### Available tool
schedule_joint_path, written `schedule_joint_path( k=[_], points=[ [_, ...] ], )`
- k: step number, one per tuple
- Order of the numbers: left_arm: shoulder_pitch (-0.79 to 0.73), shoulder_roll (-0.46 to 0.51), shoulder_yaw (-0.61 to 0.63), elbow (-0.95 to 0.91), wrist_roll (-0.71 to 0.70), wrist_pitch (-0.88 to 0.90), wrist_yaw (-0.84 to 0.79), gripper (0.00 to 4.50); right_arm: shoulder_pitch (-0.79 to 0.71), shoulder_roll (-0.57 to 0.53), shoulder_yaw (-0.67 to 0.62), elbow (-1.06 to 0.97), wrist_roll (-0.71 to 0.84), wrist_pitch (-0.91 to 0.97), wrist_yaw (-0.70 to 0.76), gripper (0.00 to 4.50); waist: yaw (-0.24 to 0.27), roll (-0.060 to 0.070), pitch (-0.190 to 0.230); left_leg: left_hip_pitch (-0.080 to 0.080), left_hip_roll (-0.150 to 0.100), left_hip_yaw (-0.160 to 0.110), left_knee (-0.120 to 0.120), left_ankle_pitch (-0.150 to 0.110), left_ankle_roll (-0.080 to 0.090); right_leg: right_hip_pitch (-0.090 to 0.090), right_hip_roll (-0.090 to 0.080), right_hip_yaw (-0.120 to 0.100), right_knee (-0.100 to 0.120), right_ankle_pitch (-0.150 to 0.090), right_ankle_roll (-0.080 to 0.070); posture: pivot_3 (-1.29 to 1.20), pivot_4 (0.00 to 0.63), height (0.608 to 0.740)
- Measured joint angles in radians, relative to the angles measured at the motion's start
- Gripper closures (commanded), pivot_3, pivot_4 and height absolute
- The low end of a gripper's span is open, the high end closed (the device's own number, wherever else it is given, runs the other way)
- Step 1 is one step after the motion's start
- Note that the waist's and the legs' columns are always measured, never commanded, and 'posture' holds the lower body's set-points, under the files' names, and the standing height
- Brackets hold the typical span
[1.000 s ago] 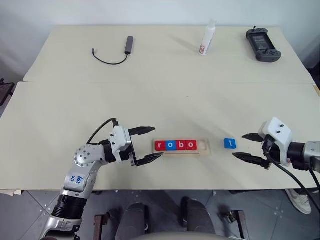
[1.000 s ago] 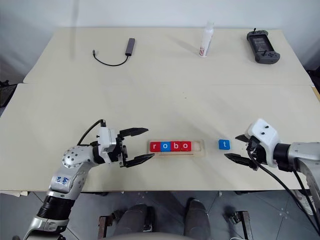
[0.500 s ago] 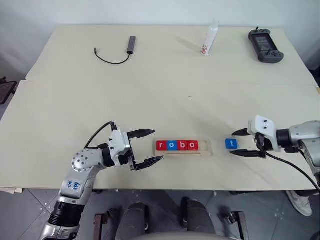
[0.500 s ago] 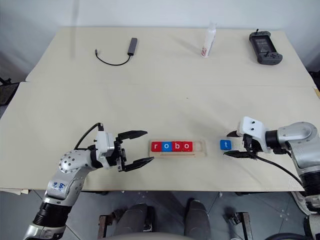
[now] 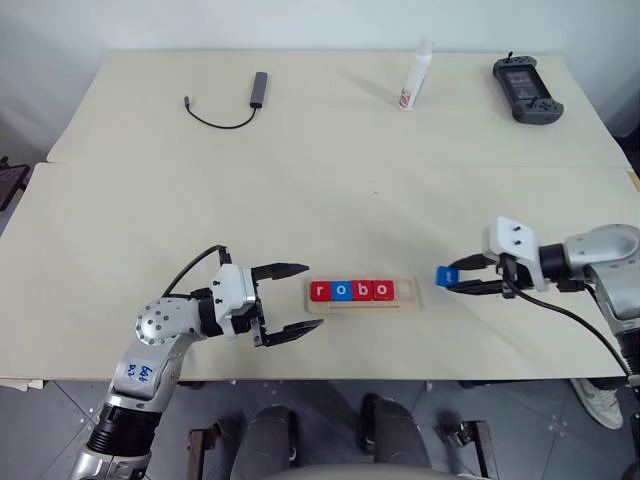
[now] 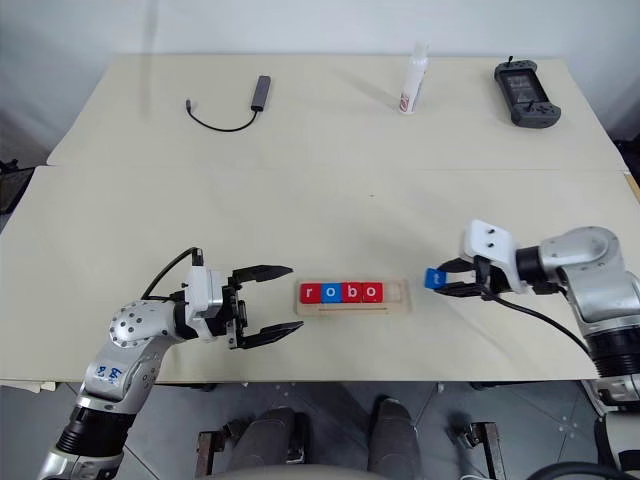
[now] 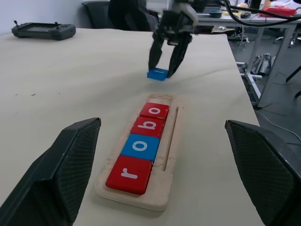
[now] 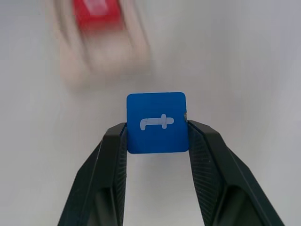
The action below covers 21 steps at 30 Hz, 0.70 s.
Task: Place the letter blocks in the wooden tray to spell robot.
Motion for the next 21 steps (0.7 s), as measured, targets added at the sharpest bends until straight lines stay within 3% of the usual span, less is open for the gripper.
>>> schedule_joint_path(
  k=[5, 21],
  points=[
    [0.002, -0.001, 0.000, 0.000, 0.000, 0.000, 0.002, 0.00, -0.019, 0.044, 0.068, -0.164, 0.021, 0.126, -0.029, 3.04, 0.011, 0.000, 0.000, -0.001, -0.001, -0.002, 0.001, 0.000, 0.000, 0.000, 0.000, -0.001, 0.000, 0.000, 0.000, 0.00, 0.150, 0.740],
    [0.040, -0.001, 0.001, -0.041, 0.001, 0.000, 0.051, 0.00, -0.032, 0.030, 0.133, -0.135, -0.056, 0.122, -0.019, 3.04, 0.023, 0.000, 0.000, -0.001, -0.001, -0.001, 0.001, 0.000, 0.000, 0.000, 0.000, -0.001, 0.000, 0.000, 0.000, 0.00, 0.150, 0.740]
  ],
)
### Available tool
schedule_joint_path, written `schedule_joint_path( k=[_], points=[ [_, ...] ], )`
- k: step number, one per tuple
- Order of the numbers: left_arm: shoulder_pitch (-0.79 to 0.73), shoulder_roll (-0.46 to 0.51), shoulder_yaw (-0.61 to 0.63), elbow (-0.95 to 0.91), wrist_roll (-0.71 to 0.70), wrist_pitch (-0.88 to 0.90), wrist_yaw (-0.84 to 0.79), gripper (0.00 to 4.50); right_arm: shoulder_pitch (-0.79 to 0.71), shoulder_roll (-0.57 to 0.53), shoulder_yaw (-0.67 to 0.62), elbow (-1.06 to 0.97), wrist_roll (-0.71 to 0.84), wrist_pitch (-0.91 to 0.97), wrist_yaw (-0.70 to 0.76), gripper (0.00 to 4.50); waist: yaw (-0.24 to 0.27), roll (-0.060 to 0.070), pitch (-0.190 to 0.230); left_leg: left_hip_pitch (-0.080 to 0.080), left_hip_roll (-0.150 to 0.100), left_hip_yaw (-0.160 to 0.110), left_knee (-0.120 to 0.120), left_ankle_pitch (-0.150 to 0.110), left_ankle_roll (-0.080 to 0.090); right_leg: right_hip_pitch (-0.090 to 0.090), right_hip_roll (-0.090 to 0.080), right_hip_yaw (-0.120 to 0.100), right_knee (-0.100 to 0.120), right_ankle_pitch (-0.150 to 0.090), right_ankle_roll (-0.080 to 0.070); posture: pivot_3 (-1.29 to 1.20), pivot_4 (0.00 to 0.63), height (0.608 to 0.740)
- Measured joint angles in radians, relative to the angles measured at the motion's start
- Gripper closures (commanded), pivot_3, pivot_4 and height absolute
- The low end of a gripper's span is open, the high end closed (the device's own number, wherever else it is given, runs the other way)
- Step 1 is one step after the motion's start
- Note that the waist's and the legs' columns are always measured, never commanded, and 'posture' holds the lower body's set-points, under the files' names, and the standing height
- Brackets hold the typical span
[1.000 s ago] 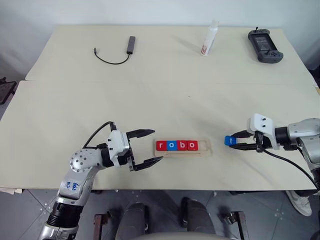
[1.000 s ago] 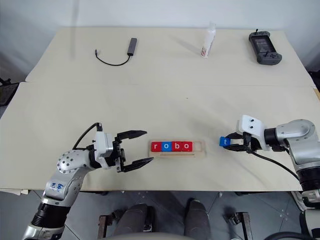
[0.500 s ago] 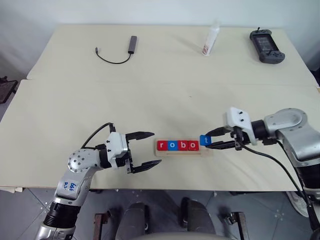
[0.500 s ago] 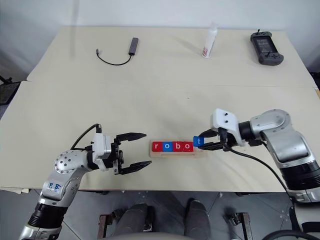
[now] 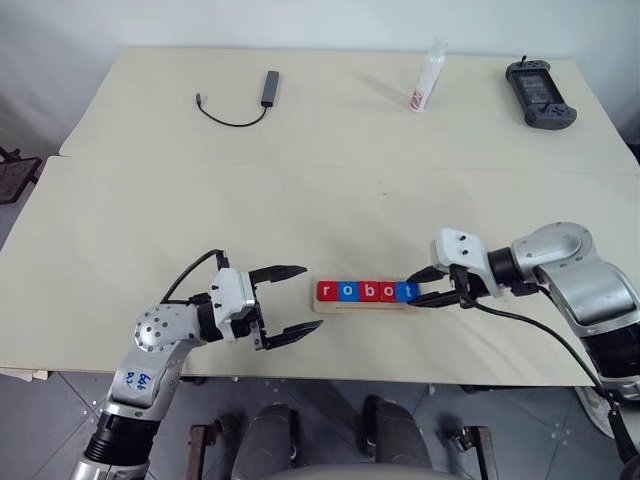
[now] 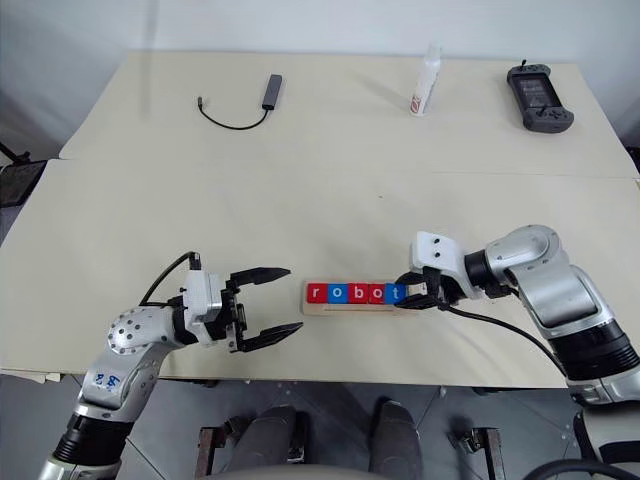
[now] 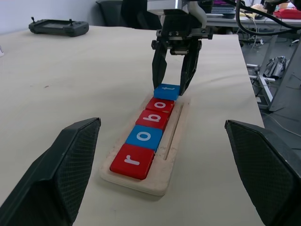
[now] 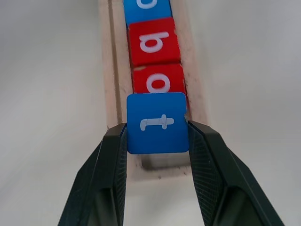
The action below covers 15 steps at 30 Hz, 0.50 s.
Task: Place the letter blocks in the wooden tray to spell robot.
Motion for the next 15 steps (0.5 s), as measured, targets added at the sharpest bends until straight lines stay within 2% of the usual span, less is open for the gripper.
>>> schedule_joint_path(
  k=[15],
  points=[
    [-0.023, -0.002, -0.001, 0.004, 0.000, 0.000, 0.005, 0.00, 0.003, -0.033, -0.009, 0.003, -0.009, 0.004, -0.014, 3.04, -0.001, 0.000, 0.000, 0.000, 0.000, 0.000, 0.000, 0.000, 0.000, 0.000, 0.000, 0.000, 0.000, 0.000, 0.000, 0.00, 0.150, 0.740]
  ],
)
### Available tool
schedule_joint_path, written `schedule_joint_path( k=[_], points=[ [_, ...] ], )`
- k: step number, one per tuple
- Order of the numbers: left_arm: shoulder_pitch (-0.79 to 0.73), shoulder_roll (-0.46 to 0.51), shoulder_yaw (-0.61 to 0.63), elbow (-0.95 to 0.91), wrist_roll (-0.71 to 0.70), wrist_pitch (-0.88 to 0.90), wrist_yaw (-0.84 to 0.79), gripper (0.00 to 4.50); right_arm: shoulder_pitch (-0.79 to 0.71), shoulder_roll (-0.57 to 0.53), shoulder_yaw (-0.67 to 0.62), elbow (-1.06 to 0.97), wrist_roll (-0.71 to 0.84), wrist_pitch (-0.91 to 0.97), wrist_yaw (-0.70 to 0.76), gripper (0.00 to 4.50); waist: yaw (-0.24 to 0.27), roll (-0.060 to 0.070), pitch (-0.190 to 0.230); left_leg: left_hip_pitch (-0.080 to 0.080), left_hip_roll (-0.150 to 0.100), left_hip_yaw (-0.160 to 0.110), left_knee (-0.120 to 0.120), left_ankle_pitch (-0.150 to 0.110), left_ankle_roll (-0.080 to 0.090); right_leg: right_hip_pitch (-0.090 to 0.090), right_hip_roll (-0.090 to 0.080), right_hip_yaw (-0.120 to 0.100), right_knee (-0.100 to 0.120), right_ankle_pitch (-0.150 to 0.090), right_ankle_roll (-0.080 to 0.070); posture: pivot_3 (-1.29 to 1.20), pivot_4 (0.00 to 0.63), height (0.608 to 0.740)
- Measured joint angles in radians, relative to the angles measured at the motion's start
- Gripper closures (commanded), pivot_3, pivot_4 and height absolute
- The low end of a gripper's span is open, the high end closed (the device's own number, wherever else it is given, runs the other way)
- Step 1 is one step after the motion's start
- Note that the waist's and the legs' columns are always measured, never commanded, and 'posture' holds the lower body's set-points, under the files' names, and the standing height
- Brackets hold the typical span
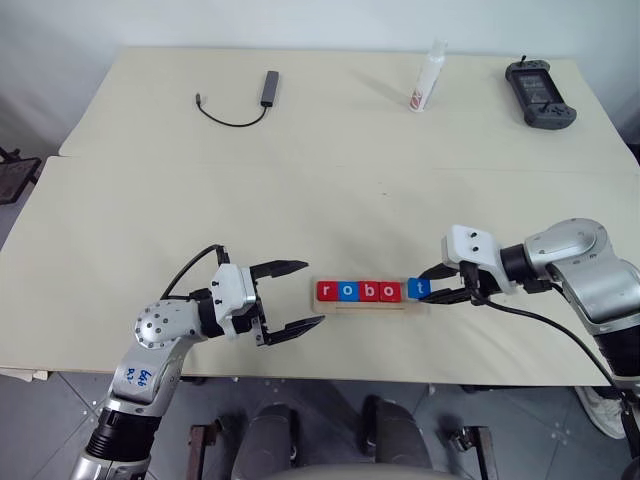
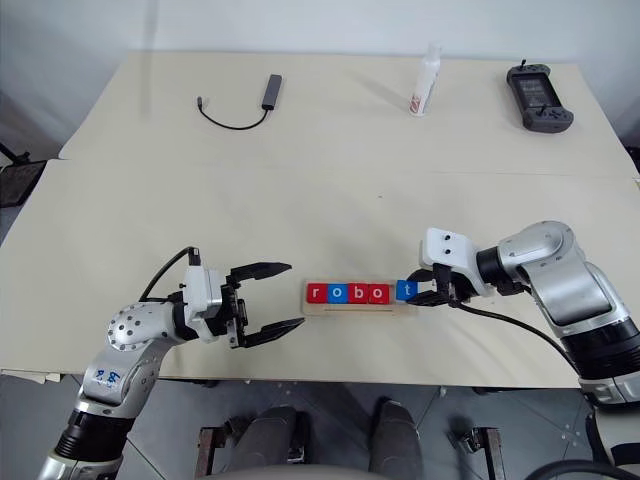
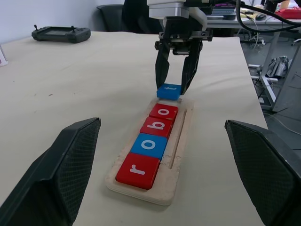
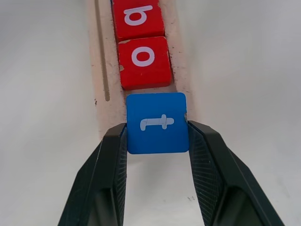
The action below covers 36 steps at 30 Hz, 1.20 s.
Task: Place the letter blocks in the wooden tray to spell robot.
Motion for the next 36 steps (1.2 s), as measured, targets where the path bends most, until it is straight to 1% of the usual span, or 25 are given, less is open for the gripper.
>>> schedule_joint_path(
  k=[2, 4, 9, 14, 16, 19, 24, 26, 30, 36],
  points=[
    [0.000, 0.000, 0.000, 0.000, 0.000, 0.000, 0.000, 0.00, 0.000, 0.000, 0.000, 0.000, 0.001, 0.017, 0.000, 2.31, 0.000, 0.000, 0.000, 0.000, 0.000, 0.000, 0.000, 0.000, 0.000, 0.000, 0.000, 0.000, 0.000, 0.000, 0.000, 0.00, 0.150, 0.740],
    [0.000, 0.000, 0.000, 0.000, 0.000, 0.000, 0.000, 0.00, -0.001, 0.012, 0.000, -0.001, 0.007, 0.040, -0.007, 1.72, 0.000, 0.000, 0.000, 0.000, 0.000, 0.000, 0.000, 0.000, 0.000, 0.000, 0.000, 0.000, 0.000, 0.000, 0.000, 0.00, 0.150, 0.740],
    [0.001, 0.000, 0.000, 0.000, 0.000, 0.000, 0.001, 0.00, -0.001, 0.021, 0.000, -0.010, 0.013, 0.062, -0.009, 0.02, 0.001, 0.000, 0.000, 0.000, 0.000, 0.000, 0.000, 0.000, 0.000, 0.000, 0.000, 0.000, 0.000, 0.000, 0.000, 0.00, 0.150, 0.740],
    [0.000, -0.002, 0.000, 0.000, 0.000, 0.000, 0.002, 0.00, 0.003, 0.005, -0.019, -0.011, 0.015, 0.062, -0.016, 0.02, 0.000, 0.000, 0.000, 0.000, 0.000, 0.000, 0.000, 0.000, 0.000, 0.000, 0.000, 0.000, 0.000, 0.000, 0.000, 0.00, 0.150, 0.740],
    [0.001, -0.002, 0.000, 0.000, 0.001, 0.000, 0.002, 0.00, 0.016, -0.015, -0.053, -0.010, 0.024, 0.062, -0.019, 0.02, 0.003, 0.000, 0.000, 0.000, 0.000, 0.000, 0.000, 0.000, 0.000, 0.000, 0.000, 0.000, 0.000, 0.000, 0.000, 0.00, 0.150, 0.740],
    [0.000, -0.003, -0.001, 0.001, 0.001, 0.000, 0.002, 0.00, 0.040, -0.042, -0.096, -0.009, 0.030, 0.060, -0.022, 0.64, 0.002, 0.000, 0.000, 0.000, 0.000, 0.000, 0.000, 0.000, 0.000, 0.000, 0.000, 0.000, 0.000, 0.000, 0.000, 0.00, 0.150, 0.740],
    [-0.008, -0.009, -0.002, 0.010, 0.002, 0.000, 0.001, 0.00, 0.088, -0.052, -0.116, 0.003, 0.024, 0.033, -0.044, 2.33, 0.001, 0.000, 0.000, 0.000, 0.000, 0.001, 0.000, 0.000, 0.000, 0.000, 0.000, 0.000, 0.000, 0.000, 0.000, 0.00, 0.150, 0.740],
    [-0.017, -0.012, -0.002, 0.023, 0.002, 0.000, 0.001, 0.00, 0.091, -0.052, -0.116, 0.010, 0.022, 0.016, -0.051, 3.09, 0.001, 0.000, 0.000, 0.000, 0.000, 0.001, 0.000, 0.000, 0.000, 0.000, 0.000, 0.000, 0.000, 0.000, 0.000, 0.00, 0.150, 0.740],
    [-0.023, -0.011, -0.002, 0.034, 0.003, 0.000, 0.000, 0.00, 0.091, -0.044, -0.110, 0.010, 0.014, -0.026, -0.055, 4.46, 0.001, 0.000, 0.000, 0.000, 0.000, 0.001, 0.000, 0.000, 0.000, 0.000, 0.000, 0.000, 0.000, 0.000, 0.000, 0.00, 0.150, 0.740],
    [-0.021, -0.011, -0.002, 0.034, 0.003, -0.001, 0.001, 0.00, 0.088, -0.014, -0.055, -0.022, 0.001, 0.004, -0.068, 4.46, 0.001, 0.000, 0.000, 0.000, 0.000, 0.000, 0.000, 0.000, 0.000, 0.000, 0.000, 0.000, 0.000, 0.000, 0.000, 0.00, 0.150, 0.740]
  ],
)
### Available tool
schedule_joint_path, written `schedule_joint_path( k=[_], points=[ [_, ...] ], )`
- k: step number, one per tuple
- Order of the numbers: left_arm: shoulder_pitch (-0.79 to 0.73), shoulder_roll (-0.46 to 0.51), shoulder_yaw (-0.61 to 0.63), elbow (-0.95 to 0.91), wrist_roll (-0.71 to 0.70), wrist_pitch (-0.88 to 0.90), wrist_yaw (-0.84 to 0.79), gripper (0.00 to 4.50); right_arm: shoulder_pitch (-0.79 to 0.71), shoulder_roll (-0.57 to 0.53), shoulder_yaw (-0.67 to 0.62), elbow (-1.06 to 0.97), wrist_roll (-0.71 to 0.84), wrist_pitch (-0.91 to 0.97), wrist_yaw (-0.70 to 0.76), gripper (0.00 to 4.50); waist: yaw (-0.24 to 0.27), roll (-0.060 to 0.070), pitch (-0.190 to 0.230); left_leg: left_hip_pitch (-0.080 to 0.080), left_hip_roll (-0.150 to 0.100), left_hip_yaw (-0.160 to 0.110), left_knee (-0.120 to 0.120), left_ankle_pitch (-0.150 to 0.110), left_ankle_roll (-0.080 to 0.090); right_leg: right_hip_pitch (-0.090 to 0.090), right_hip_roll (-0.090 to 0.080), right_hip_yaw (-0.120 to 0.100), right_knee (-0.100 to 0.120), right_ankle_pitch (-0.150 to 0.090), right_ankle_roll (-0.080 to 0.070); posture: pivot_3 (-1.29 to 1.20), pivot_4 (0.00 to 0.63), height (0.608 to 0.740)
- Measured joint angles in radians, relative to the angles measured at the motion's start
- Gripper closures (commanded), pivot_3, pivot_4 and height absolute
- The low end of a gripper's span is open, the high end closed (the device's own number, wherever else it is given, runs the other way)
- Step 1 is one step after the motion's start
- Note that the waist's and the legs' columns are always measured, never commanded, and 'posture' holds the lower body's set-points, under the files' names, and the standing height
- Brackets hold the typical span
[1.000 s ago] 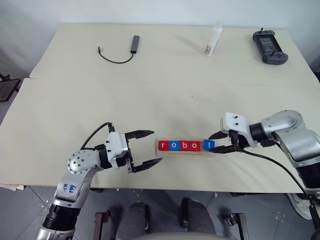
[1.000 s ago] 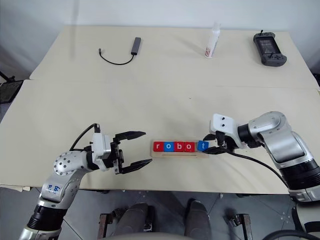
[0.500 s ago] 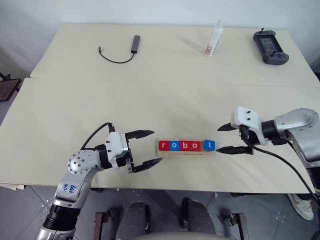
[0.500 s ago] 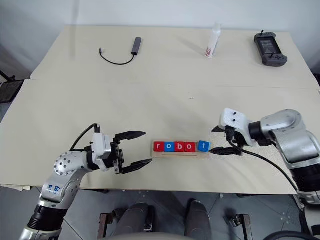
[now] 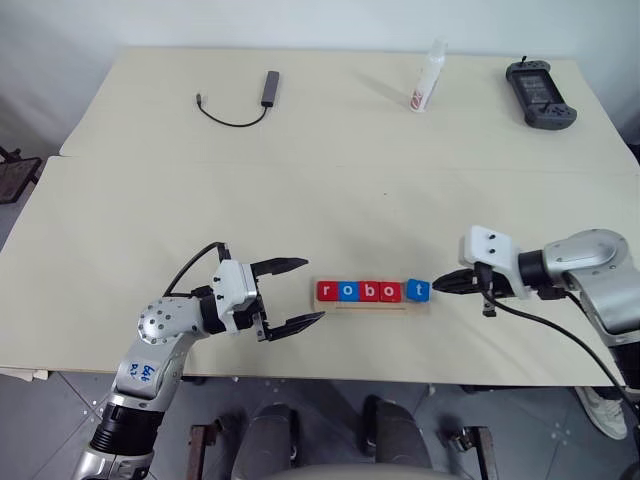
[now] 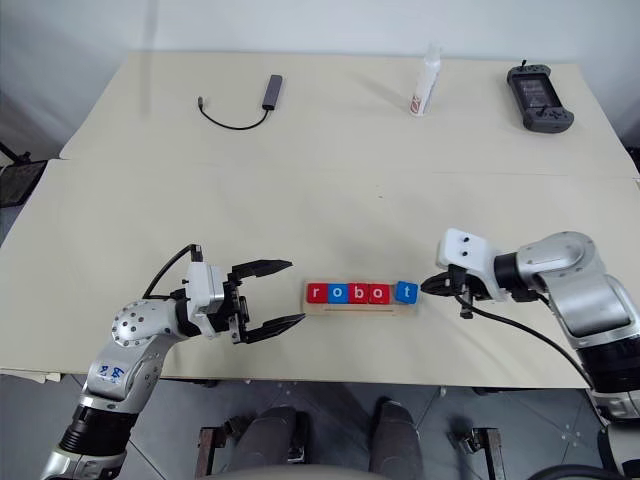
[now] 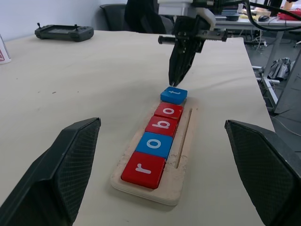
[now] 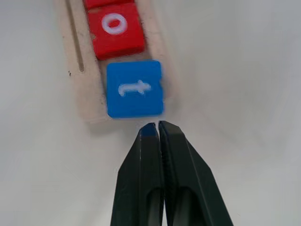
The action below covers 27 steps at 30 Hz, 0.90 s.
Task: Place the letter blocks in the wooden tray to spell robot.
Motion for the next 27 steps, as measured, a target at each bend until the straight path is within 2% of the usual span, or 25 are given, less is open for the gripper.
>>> schedule_joint_path(
  k=[18, 21, 27],
  points=[
    [0.000, 0.001, 0.000, 0.000, 0.002, 0.000, 0.001, 0.00, -0.003, 0.012, -0.012, -0.094, 0.027, 0.086, -0.013, 4.46, 0.002, 0.000, 0.000, 0.000, 0.000, 0.000, 0.000, 0.000, 0.000, 0.000, 0.000, 0.000, 0.000, 0.000, 0.000, 0.00, 0.150, 0.740],
    [-0.001, 0.005, 0.001, 0.002, 0.003, -0.001, -0.002, 0.00, 0.059, 0.012, -0.125, -0.097, 0.073, 0.099, -0.049, 3.89, 0.005, 0.000, 0.000, -0.001, 0.000, -0.001, 0.000, 0.000, 0.000, 0.000, 0.000, 0.000, 0.000, 0.000, 0.000, 0.00, 0.150, 0.740],
    [0.028, 0.064, 0.031, 0.012, 0.000, -0.003, -0.039, 0.00, 0.344, 0.053, -0.403, -0.182, 0.161, -0.017, -0.100, 1.85, 0.003, 0.000, 0.000, 0.000, 0.000, 0.000, -0.001, 0.000, 0.000, 0.000, 0.000, 0.000, -0.001, 0.000, 0.000, 0.00, 0.150, 0.740]
  ],
)
